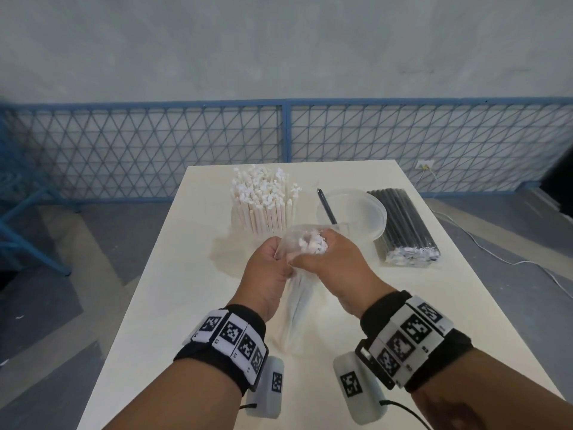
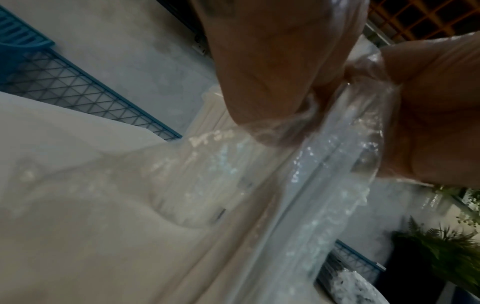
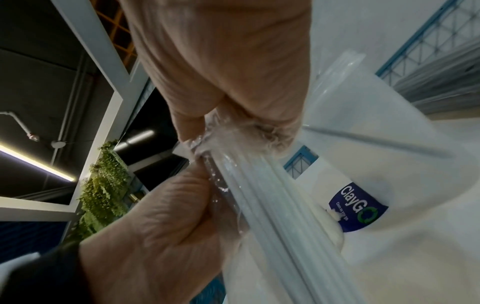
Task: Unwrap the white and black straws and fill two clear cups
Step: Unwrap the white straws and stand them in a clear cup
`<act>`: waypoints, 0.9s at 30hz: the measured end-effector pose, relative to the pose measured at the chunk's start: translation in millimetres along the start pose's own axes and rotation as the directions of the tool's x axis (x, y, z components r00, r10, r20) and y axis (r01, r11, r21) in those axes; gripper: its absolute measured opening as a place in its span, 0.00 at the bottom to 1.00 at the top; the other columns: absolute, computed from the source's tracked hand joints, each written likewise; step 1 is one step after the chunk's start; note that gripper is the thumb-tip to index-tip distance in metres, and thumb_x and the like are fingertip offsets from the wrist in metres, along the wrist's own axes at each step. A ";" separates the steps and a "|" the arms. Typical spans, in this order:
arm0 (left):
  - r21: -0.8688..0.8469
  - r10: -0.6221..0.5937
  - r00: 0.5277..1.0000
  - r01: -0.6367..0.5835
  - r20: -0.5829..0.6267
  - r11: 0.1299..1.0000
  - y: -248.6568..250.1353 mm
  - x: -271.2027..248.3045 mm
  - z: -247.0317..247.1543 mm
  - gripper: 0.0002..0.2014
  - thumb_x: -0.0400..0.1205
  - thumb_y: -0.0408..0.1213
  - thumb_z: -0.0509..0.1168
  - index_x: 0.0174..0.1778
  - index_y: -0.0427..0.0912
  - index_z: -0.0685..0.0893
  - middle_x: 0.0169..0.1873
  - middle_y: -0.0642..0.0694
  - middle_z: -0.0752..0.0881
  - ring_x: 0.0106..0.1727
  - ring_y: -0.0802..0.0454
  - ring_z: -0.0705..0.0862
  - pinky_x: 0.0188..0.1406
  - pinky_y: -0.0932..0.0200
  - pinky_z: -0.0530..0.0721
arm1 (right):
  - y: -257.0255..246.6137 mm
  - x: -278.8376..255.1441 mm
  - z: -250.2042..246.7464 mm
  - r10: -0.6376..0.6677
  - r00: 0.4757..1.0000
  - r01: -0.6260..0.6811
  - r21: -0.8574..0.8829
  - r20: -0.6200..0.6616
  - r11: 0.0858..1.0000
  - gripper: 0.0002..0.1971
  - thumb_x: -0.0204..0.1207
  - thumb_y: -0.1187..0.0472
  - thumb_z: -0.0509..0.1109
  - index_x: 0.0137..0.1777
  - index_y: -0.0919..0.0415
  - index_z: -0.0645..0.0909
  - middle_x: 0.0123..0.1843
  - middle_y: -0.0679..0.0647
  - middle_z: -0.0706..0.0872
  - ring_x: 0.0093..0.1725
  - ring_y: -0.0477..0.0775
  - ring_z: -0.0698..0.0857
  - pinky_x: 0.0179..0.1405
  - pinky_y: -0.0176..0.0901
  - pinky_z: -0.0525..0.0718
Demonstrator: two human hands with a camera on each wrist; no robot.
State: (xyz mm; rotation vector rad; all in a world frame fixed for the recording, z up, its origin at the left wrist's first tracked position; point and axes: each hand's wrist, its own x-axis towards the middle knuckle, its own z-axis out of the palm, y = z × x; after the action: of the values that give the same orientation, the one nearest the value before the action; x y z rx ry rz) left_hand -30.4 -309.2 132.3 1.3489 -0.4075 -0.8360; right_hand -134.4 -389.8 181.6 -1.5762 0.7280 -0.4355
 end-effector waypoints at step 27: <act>0.405 0.017 0.939 -0.164 0.343 0.900 11.0 -18.4 8.4 0.07 0.81 0.42 0.75 0.51 0.54 0.83 0.41 0.53 0.89 0.46 0.56 0.87 0.54 0.55 0.83 | -53.1 0.4 -26.9 -0.072 0.997 0.062 0.250 0.032 0.966 0.12 0.71 0.64 0.79 0.52 0.66 0.84 0.42 0.56 0.90 0.45 0.55 0.90 0.49 0.47 0.89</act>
State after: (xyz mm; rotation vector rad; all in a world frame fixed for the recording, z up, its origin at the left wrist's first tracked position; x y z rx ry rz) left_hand -45.1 -301.6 148.3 1.5784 -0.9608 -0.9320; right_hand -141.3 -409.1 237.5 -1.3717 0.5663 -0.5228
